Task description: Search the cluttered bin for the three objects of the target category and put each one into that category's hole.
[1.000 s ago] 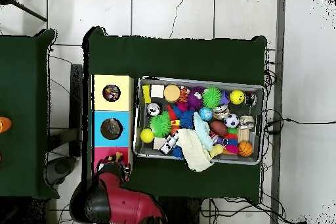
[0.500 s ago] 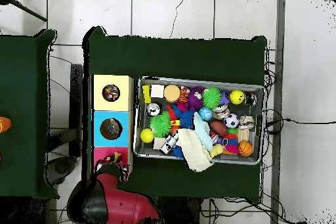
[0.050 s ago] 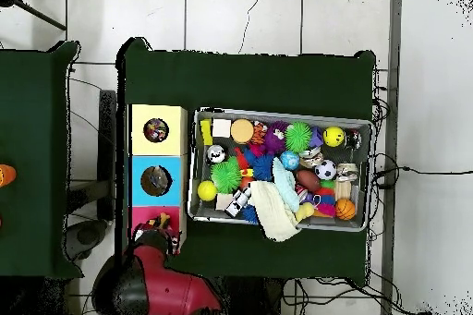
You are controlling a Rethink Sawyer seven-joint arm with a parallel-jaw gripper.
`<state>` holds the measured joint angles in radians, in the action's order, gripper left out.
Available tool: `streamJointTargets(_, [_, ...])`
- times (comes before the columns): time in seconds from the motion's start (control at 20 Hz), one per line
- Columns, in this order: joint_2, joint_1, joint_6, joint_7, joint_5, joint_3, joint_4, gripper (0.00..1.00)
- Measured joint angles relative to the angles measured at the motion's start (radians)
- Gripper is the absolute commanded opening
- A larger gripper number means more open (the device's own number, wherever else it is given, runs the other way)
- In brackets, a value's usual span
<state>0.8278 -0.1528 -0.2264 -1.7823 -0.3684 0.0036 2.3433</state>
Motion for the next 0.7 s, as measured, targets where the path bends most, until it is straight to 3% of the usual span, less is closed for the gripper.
streamJointTargets(0.7, [-0.018,-0.059,-0.133,-0.067,-0.022,-0.024,0.03,0.0])
